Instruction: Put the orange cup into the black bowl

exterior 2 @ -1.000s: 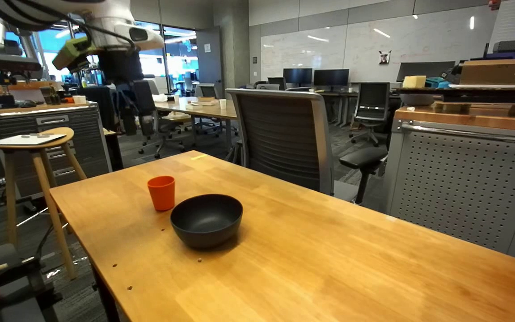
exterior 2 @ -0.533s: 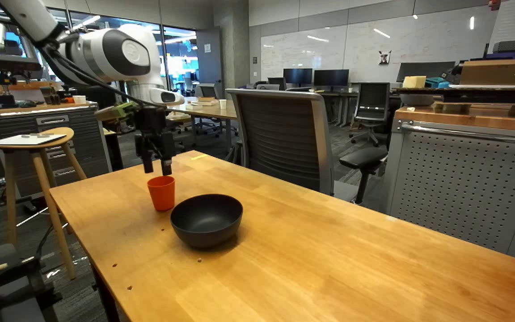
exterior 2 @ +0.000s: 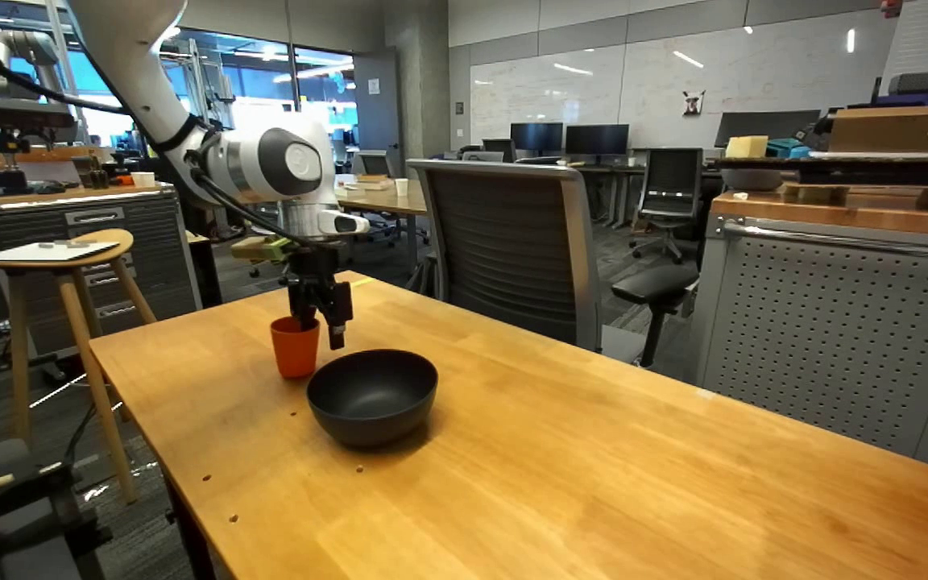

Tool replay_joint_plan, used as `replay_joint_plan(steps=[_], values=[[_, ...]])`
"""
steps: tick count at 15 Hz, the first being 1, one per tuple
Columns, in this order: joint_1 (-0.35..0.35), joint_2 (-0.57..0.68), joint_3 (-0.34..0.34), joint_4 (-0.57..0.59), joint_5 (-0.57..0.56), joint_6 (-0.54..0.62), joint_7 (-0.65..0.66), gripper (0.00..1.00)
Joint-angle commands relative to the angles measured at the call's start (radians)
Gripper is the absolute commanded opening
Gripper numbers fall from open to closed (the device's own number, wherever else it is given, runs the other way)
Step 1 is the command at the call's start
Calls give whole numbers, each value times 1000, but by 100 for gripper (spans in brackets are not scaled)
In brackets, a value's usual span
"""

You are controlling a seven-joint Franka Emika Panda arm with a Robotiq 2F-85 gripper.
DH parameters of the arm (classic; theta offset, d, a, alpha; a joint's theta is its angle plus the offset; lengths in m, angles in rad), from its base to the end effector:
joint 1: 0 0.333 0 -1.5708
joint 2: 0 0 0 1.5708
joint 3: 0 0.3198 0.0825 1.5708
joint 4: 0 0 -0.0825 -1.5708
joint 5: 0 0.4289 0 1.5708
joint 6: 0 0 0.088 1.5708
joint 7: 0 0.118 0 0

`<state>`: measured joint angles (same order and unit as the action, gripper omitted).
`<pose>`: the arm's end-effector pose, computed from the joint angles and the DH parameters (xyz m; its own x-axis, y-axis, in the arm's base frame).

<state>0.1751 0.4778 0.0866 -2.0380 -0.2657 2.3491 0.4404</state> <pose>0.5870 0.1526 0.1501 0.9944 0.0077 -0.1058 0.0265 -0.9837 0.1777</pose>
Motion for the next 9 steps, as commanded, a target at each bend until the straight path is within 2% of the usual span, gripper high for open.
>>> replay_joint_plan(steps=[1,7,9], values=[[9,20,-19,52,94,-57,-33,53],[-59,-97,-3,-50,309,-113,-125,6],[-88,-160,-3,-91,380,-132,-153,1]])
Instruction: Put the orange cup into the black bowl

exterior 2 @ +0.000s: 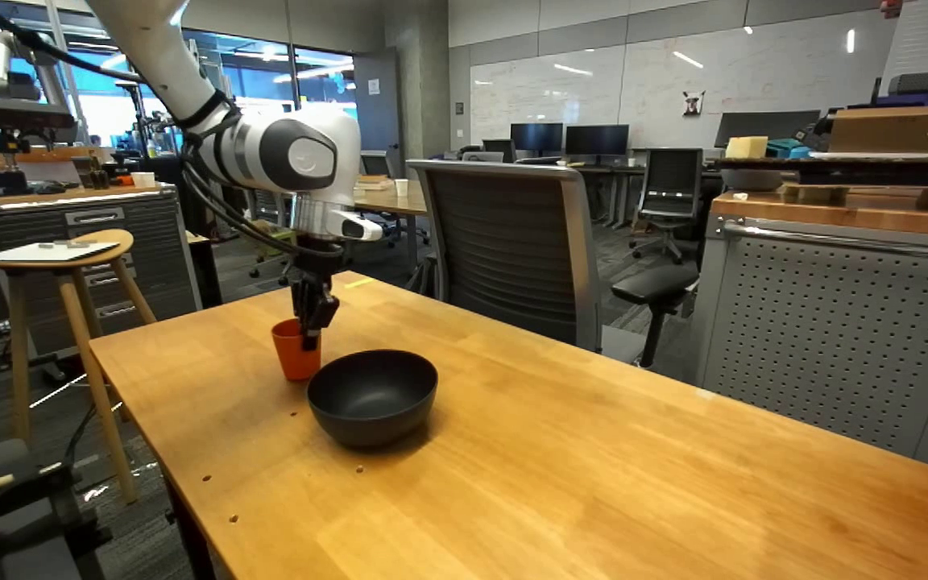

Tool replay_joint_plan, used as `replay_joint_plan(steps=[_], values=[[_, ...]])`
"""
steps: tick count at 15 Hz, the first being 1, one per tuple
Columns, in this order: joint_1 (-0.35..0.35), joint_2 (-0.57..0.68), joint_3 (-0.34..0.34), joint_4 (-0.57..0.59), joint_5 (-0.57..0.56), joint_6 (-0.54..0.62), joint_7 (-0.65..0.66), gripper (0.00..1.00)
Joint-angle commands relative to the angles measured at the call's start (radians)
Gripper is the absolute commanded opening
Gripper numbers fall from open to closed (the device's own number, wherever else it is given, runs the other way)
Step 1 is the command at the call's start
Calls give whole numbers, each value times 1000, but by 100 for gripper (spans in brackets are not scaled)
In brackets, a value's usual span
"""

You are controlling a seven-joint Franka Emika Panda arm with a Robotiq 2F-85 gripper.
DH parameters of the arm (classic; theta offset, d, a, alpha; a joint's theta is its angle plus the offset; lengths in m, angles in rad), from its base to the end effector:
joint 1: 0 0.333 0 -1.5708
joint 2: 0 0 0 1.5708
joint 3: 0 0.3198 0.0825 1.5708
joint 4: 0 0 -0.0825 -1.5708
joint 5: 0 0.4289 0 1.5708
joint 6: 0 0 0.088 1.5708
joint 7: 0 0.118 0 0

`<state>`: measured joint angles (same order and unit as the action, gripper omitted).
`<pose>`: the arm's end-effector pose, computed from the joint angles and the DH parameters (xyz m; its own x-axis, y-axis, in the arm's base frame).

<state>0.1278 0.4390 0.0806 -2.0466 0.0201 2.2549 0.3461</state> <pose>0.5832 0.1254 0.1637 0.9608 -0.1549 -0.2301 -0.1513 -0.9879 0.0335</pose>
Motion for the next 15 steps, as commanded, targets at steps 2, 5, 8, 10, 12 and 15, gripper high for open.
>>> replay_joint_plan(steps=[2,5,8,10,12,15], values=[[-67,-203,-13,-131,137,-49,-74,2],[-105,-339,-57,-186,152,-52,-61,5],[-127,-439,-114,-236,49,-15,32,5],[-143,-456,-136,-267,-91,29,131,4],[-162,-433,-146,-283,-195,50,208,4],[-170,-362,-151,-289,-220,51,225,4]])
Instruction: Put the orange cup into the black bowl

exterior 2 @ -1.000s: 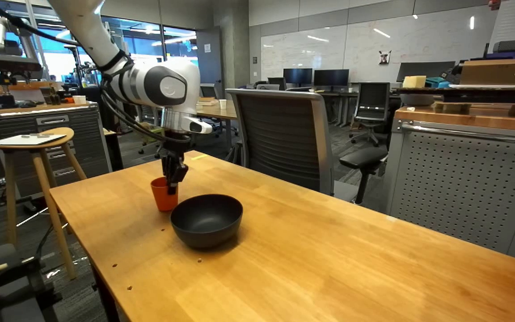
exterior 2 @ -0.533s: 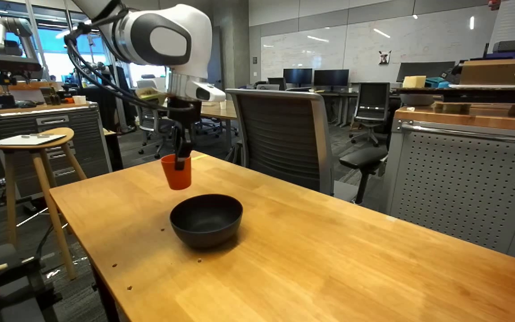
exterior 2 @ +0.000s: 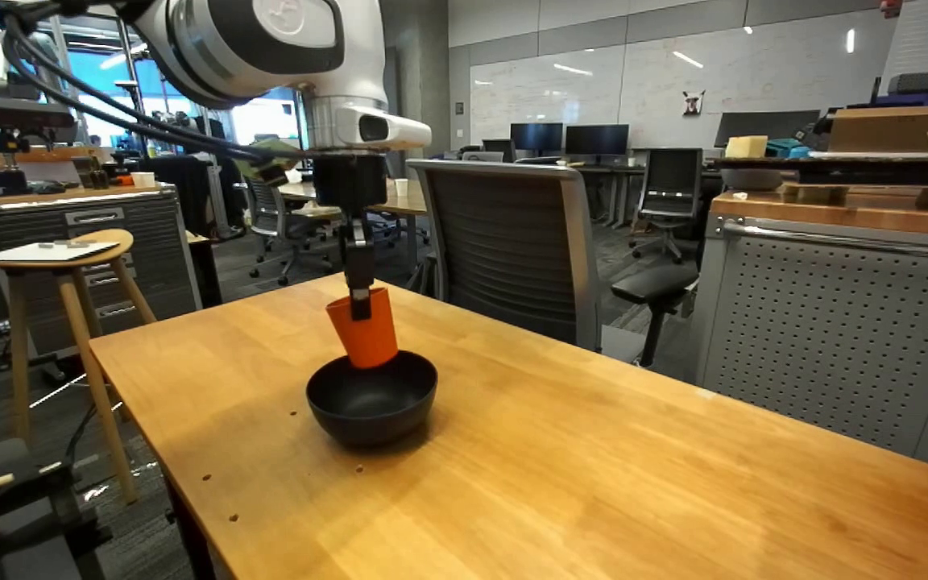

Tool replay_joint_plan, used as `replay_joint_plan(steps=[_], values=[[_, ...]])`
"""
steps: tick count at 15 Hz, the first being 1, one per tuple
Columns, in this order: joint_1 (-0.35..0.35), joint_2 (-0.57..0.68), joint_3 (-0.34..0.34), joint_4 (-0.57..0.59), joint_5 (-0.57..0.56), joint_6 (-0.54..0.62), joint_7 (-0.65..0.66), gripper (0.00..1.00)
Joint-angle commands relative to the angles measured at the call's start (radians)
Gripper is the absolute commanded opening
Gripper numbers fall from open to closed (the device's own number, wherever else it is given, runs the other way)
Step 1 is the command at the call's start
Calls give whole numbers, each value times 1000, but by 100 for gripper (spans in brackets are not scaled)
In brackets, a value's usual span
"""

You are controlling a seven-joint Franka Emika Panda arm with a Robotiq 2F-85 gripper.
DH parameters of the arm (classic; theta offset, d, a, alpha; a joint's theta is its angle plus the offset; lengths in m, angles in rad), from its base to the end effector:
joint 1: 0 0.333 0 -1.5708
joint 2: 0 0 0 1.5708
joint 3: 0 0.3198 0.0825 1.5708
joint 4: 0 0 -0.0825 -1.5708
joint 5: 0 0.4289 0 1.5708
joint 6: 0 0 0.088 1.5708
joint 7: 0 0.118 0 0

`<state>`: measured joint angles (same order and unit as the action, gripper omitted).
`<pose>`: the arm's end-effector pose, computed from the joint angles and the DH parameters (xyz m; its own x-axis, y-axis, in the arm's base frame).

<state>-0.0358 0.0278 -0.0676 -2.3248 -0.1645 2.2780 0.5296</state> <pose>0.5297 -0.0604 0.2829 0.8667 -0.4987 -0.0102 -0.4923 -0.8586 0.1428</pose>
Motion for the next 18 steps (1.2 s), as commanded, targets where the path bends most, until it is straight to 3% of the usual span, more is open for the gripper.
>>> replay_joint_plan(steps=[1,8,9,10,14,18], values=[[-6,73,-3,-9,-22,36,32,4],[8,244,-4,41,78,123,-43,6],[8,256,-5,47,94,127,-55,11],[5,262,-4,56,113,125,-71,30],[23,214,-13,55,100,96,-94,55],[36,43,-13,-11,23,47,-117,85]])
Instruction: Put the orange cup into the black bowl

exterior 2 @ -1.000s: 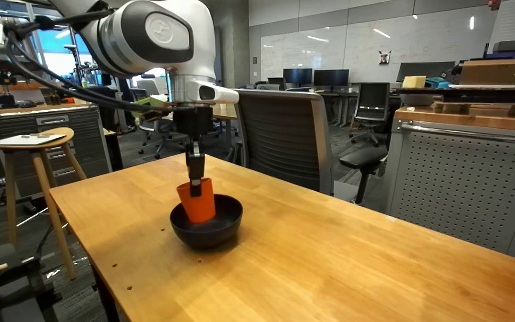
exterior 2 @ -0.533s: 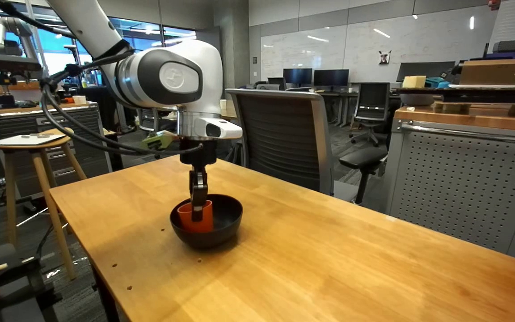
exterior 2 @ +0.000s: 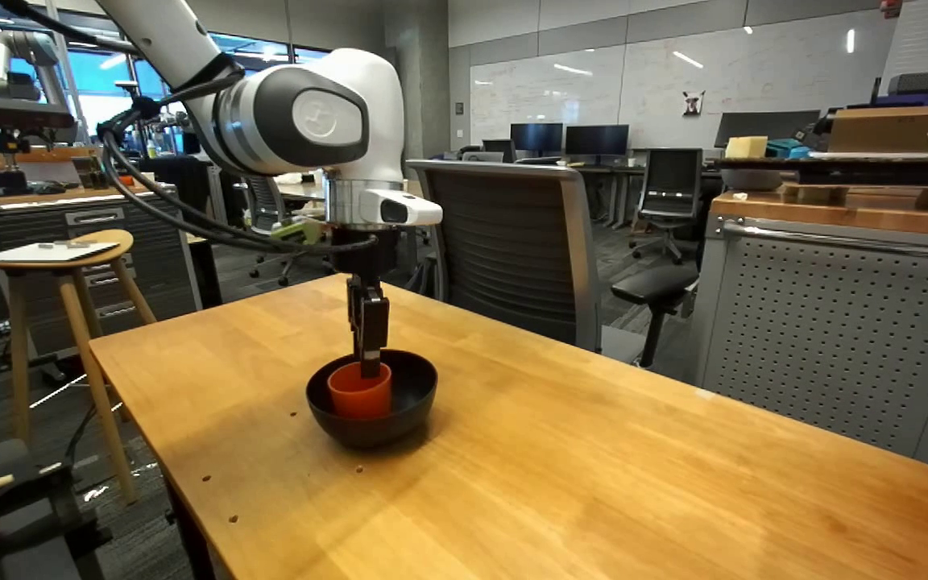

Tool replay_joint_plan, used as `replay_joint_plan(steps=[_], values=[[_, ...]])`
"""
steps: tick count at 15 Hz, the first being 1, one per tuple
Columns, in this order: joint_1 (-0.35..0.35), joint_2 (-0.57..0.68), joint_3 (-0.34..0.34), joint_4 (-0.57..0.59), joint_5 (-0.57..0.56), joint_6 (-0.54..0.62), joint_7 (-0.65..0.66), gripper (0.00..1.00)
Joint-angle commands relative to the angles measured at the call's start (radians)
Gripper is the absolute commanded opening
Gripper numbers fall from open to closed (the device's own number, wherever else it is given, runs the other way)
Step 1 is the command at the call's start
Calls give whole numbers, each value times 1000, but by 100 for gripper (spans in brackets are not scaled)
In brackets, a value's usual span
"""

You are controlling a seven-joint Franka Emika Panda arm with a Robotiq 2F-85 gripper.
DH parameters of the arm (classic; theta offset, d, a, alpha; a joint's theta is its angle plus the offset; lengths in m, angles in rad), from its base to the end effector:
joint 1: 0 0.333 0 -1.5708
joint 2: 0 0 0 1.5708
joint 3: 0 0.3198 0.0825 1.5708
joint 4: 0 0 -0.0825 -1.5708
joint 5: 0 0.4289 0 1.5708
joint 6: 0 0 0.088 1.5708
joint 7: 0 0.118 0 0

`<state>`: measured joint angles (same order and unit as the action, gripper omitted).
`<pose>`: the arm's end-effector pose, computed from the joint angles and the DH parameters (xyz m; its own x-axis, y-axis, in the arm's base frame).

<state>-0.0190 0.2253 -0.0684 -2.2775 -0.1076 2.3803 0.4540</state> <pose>0.5445 -0.0507 0.2037 0.8920 -0.4454 -0.0779 -0.4343 -0.8919 0.1262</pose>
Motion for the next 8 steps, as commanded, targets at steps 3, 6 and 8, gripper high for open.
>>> replay_joint_plan(steps=[3,6,8], values=[[-7,-309,14,-93,65,-174,-212,100],[-7,-278,16,-50,59,-206,-205,100],[-9,-340,18,-71,65,-237,-232,100]])
